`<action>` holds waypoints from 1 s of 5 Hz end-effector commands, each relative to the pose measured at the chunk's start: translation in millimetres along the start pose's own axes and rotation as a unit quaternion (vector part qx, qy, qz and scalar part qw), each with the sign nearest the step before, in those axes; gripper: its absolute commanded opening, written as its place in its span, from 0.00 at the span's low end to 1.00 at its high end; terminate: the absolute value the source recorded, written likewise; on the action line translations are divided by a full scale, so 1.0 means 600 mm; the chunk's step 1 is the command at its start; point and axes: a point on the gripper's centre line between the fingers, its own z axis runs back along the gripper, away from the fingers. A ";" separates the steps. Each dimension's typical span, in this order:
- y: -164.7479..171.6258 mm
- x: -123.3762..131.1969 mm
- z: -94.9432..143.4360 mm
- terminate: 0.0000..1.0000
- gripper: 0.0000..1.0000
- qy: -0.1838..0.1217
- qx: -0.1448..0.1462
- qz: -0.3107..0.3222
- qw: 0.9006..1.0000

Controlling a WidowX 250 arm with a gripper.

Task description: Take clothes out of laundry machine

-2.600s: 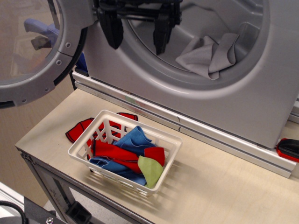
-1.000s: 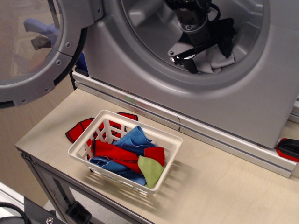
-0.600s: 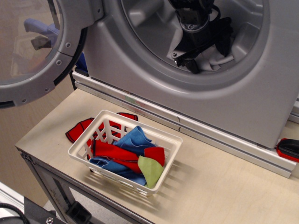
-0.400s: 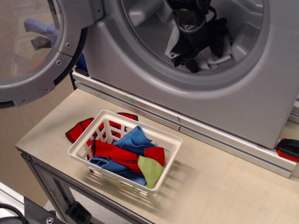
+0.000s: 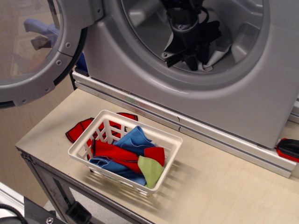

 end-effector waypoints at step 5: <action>0.145 -0.050 0.238 0.00 0.00 0.087 0.004 -0.098 0.991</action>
